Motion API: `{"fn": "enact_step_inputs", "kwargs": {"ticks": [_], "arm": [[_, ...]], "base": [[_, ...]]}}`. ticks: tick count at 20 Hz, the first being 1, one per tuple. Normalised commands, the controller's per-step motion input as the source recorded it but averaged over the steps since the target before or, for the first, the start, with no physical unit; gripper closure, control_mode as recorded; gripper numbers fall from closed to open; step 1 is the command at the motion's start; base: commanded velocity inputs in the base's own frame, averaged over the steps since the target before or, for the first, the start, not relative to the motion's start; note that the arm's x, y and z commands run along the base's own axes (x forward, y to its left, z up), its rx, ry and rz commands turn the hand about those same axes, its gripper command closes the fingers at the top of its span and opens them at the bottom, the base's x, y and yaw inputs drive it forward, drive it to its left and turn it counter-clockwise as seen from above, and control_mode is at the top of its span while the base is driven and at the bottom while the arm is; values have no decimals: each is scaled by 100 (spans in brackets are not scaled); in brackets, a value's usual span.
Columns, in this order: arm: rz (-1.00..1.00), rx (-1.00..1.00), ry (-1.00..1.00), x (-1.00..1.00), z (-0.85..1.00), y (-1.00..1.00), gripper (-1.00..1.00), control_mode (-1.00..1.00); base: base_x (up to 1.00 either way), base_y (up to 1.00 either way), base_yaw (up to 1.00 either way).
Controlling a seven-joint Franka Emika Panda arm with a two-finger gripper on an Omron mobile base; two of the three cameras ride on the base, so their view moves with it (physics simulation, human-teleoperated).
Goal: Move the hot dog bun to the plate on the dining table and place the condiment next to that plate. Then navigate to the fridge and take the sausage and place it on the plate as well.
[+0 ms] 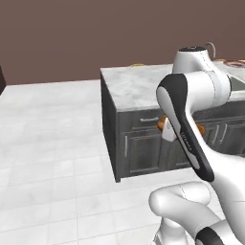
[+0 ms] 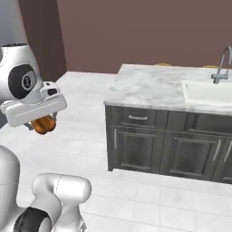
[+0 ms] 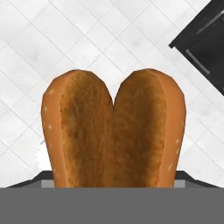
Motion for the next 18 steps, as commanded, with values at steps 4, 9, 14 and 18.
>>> {"fn": "enact_step_inputs", "kwargs": {"ticks": [4,9,14,18], "arm": [[0,0,0,0,0,0,100,100],[0,0,0,0,0,0,100,100],[0,0,0,0,0,0,100,100],[0,0,0,0,0,0,100,100]], "base": [[100,19,-33],[100,55,-34],[100,80,-27],[73,100,-8]]}}
